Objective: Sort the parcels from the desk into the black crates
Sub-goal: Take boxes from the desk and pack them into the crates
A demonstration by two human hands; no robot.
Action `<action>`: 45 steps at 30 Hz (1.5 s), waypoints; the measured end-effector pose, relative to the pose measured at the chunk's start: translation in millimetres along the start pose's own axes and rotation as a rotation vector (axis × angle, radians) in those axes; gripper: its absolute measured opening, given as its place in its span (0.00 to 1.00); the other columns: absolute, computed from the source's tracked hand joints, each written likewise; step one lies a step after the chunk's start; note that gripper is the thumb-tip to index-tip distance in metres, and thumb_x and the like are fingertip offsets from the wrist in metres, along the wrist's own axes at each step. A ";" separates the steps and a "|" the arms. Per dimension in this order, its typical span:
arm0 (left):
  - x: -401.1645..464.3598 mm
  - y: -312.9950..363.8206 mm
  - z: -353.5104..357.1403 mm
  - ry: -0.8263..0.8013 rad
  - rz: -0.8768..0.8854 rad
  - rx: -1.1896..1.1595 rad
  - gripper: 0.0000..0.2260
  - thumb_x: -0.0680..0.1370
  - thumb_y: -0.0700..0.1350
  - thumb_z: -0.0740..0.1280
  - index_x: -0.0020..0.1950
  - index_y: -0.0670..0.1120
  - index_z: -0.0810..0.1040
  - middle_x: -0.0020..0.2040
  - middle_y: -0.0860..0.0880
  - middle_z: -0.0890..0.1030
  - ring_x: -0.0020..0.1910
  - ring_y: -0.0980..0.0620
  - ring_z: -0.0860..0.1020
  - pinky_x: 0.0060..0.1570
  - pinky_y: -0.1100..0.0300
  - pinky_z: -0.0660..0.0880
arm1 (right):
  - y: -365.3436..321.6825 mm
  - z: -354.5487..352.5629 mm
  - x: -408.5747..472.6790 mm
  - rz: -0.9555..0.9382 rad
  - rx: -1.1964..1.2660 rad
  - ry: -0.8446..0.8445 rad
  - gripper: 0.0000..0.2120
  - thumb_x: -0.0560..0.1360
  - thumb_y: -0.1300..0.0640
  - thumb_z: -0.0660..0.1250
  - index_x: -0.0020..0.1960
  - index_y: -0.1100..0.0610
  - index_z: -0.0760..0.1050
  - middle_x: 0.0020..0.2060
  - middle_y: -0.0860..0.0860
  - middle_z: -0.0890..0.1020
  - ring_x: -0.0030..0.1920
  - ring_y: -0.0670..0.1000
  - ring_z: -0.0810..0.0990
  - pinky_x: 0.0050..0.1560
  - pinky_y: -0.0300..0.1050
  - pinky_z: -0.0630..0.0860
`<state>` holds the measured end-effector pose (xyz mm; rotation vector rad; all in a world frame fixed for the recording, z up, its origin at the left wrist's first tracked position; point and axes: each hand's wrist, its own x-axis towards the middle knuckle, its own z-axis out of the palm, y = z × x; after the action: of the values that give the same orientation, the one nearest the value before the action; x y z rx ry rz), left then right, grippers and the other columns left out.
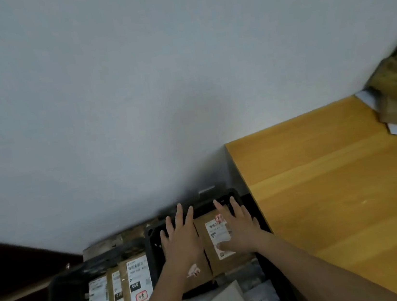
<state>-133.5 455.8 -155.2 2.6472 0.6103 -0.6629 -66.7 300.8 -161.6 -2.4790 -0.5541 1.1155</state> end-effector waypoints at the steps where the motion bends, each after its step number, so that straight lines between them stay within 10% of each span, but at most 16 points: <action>1: -4.0 7.6 -15.6 0.035 0.018 0.010 0.37 0.81 0.45 0.62 0.80 0.56 0.39 0.79 0.52 0.33 0.79 0.40 0.39 0.76 0.39 0.45 | -6.4 -13.6 -9.9 -0.010 -0.039 0.044 0.50 0.75 0.43 0.70 0.76 0.35 0.31 0.77 0.50 0.29 0.78 0.61 0.33 0.75 0.67 0.44; 11: -56.0 142.1 -121.5 0.246 0.270 0.104 0.37 0.81 0.60 0.59 0.79 0.57 0.35 0.78 0.51 0.30 0.78 0.40 0.38 0.75 0.39 0.45 | 11.6 -144.0 -135.4 -0.006 -0.209 0.494 0.50 0.76 0.41 0.68 0.75 0.36 0.29 0.76 0.51 0.27 0.76 0.62 0.29 0.72 0.73 0.37; 22: -148.1 403.4 -92.1 0.314 0.528 0.169 0.38 0.80 0.60 0.61 0.80 0.54 0.40 0.80 0.46 0.39 0.79 0.39 0.43 0.75 0.40 0.49 | 199.4 -236.8 -324.4 0.257 -0.090 0.761 0.47 0.78 0.47 0.68 0.77 0.37 0.33 0.78 0.50 0.31 0.77 0.61 0.32 0.73 0.72 0.38; 31: -226.7 606.6 -16.4 0.205 0.777 0.169 0.38 0.80 0.60 0.62 0.80 0.54 0.40 0.80 0.47 0.37 0.78 0.39 0.40 0.75 0.38 0.48 | 397.6 -274.8 -468.4 0.527 0.060 0.789 0.46 0.78 0.47 0.67 0.77 0.35 0.33 0.78 0.51 0.31 0.77 0.62 0.32 0.72 0.72 0.39; 45: -142.8 731.5 -54.7 0.244 0.751 0.203 0.40 0.79 0.60 0.63 0.80 0.55 0.39 0.80 0.45 0.37 0.78 0.36 0.42 0.74 0.36 0.50 | 486.0 -372.3 -447.1 0.474 0.096 0.822 0.44 0.77 0.46 0.68 0.78 0.37 0.38 0.79 0.51 0.34 0.78 0.61 0.35 0.73 0.72 0.40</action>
<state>124.2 -187.7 123.9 2.8529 -0.4241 -0.1807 43.2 -395.8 116.7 -2.7345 0.3277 0.1523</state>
